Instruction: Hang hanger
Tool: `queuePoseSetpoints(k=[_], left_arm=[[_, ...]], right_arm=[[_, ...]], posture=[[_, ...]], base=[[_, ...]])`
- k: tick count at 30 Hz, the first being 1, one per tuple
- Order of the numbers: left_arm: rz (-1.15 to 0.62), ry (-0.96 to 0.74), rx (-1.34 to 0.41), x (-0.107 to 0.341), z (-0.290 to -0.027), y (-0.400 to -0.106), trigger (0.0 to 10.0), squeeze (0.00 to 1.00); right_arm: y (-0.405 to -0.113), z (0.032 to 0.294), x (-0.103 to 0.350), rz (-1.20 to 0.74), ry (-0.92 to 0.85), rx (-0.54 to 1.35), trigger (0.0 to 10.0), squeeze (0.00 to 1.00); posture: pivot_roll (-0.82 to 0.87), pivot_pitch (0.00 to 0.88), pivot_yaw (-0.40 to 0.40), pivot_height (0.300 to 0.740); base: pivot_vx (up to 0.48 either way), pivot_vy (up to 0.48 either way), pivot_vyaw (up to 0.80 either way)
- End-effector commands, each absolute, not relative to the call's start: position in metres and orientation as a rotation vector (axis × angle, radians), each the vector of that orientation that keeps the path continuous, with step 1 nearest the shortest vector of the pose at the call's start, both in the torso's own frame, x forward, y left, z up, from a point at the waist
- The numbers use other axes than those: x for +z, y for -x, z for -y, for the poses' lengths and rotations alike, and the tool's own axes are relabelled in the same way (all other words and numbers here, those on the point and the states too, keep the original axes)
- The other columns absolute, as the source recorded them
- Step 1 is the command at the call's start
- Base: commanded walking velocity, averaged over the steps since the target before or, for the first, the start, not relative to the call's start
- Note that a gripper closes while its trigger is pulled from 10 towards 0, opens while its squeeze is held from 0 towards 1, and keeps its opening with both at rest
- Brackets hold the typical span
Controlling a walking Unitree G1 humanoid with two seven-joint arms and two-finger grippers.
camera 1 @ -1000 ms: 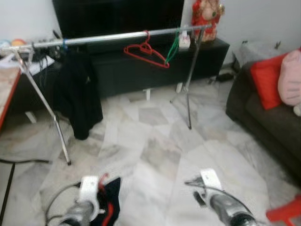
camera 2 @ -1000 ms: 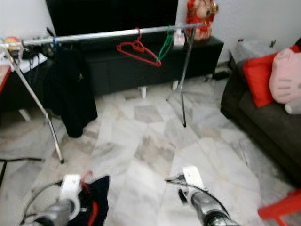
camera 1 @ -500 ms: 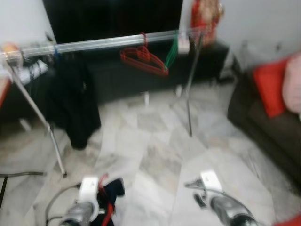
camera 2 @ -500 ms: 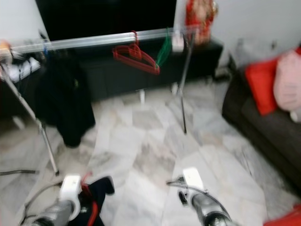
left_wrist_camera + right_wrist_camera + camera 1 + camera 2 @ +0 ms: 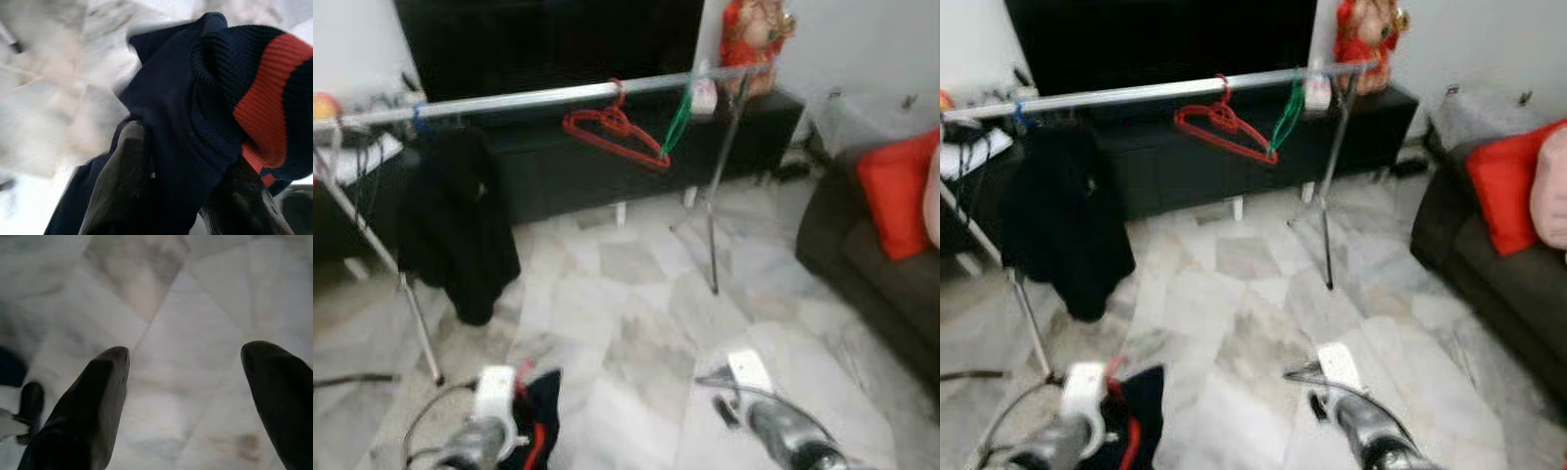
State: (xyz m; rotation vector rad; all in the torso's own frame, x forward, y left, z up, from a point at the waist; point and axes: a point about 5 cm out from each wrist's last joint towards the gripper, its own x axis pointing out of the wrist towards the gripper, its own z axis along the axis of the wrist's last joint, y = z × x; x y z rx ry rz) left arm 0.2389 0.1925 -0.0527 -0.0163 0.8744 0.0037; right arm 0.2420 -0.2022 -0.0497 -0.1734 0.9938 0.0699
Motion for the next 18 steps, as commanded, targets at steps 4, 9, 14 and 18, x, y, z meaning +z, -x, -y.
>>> queuePoseSetpoints(k=[4,9,14,18], left_arm=[[-0.805,0.016,0.069,-0.0460,-0.2062,-0.2442,10.0,0.00],[-0.753,0.039,0.119,-0.0433,-0.2083,-0.2463,10.0,0.00],[-0.711,0.064,0.144,-0.0409,-0.2093,-0.2481,10.0,0.00],[-0.724,0.050,0.137,-0.0416,-0.2097,-0.2474,10.0,0.00]], right_arm=[[-0.2480,0.1940,-0.0469,-0.975,0.177,0.094,10.0,0.00],[-0.2481,0.1936,-0.0469,-0.973,0.176,0.093,10.0,0.00],[-0.2483,0.1933,-0.0468,-0.973,0.174,0.093,10.0,0.00],[-0.2484,0.1928,-0.0468,-0.972,0.174,0.093,10.0,0.00]], posture=[[0.02,0.000,-0.057,0.740],[0.02,0.000,-0.054,0.740],[0.02,0.000,-0.052,0.740],[0.02,0.000,-0.052,0.740]], base=[[0.343,0.000,0.00],[0.344,0.000,0.00],[0.341,0.000,0.00],[0.345,0.000,0.00]])
